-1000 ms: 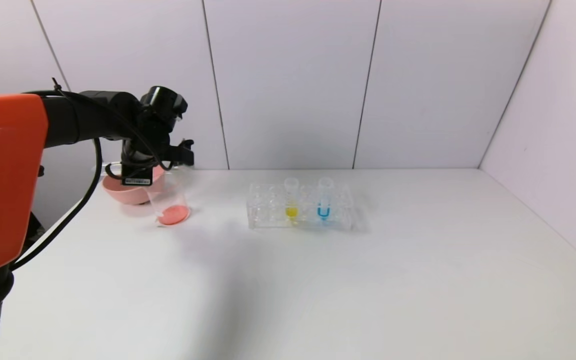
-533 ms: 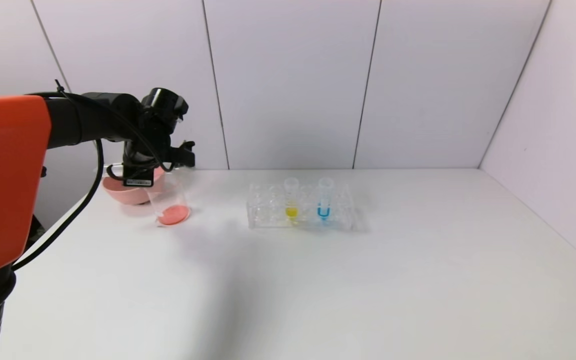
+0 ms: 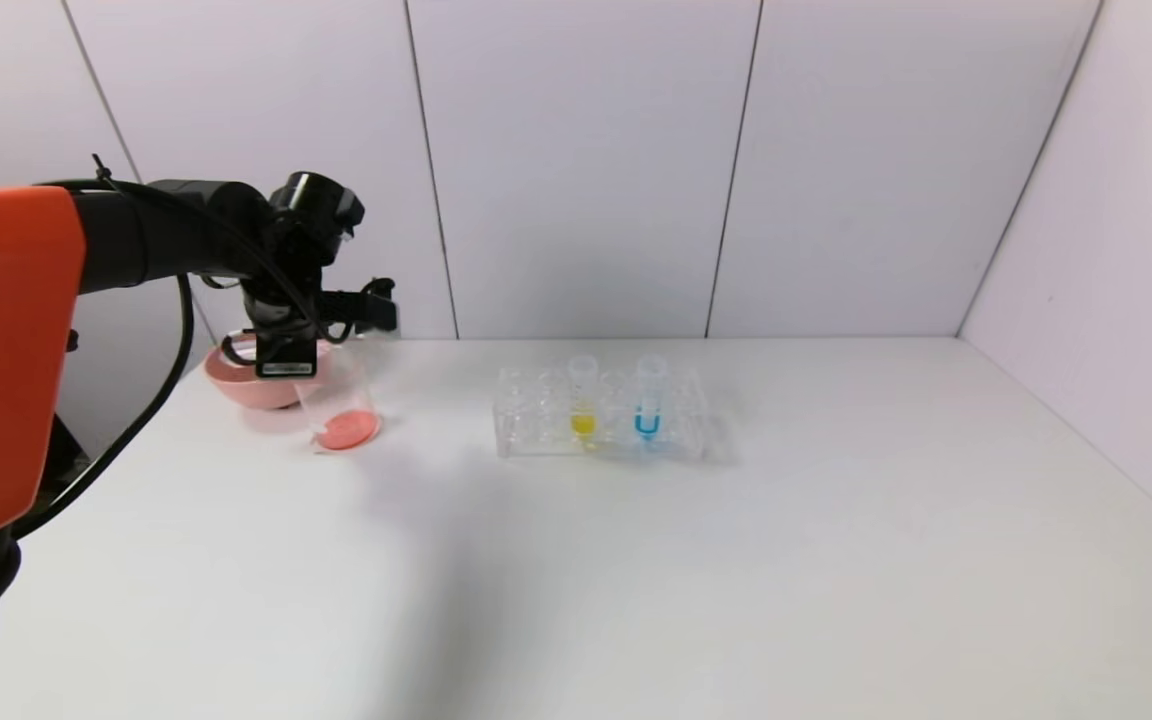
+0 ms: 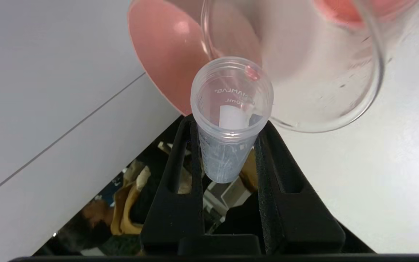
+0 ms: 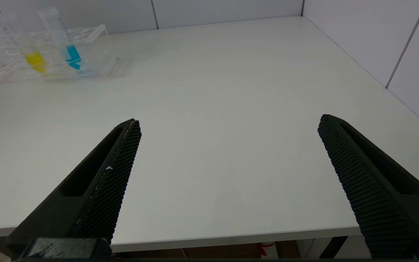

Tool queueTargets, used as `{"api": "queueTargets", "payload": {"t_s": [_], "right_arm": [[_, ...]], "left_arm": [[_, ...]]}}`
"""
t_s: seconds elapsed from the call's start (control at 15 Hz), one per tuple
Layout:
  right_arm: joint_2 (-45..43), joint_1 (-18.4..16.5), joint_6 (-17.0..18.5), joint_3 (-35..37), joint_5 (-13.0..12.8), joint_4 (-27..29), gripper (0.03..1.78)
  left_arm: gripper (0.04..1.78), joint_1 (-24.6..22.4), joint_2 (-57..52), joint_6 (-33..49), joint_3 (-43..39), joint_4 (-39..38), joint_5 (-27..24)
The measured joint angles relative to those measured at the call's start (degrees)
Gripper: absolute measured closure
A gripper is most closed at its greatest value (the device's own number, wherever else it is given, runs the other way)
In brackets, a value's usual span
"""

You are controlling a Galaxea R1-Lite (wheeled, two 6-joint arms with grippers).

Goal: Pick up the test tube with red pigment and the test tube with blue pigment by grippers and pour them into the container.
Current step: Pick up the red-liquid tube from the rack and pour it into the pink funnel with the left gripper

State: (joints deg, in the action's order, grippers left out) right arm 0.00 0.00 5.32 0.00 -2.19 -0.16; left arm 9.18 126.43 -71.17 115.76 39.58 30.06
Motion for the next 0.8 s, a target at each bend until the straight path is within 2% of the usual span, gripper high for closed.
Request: {"api": "queueTargets", "payload": {"t_s": [0.07,0.33,0.67,0.8], "right_arm": [[0.00,0.00,0.02,0.00,0.00,0.00,0.04],[0.00,0.00,0.02,0.00,0.00,0.00,0.04],[0.00,0.00,0.02,0.00,0.00,0.00,0.04],[0.00,0.00,0.00,0.00,0.00,0.00,0.04]], "left_arm": [[1.38,-0.32,0.00,0.20,0.00,0.62,-2.17],[1.38,-1.30,-0.09,0.55,0.00,2.08,-5.68],[1.38,-1.91,-0.27,0.63,-0.07,2.11,-6.63],[1.38,-2.44,-0.66,1.41,-0.09,2.12,-8.92]]}}
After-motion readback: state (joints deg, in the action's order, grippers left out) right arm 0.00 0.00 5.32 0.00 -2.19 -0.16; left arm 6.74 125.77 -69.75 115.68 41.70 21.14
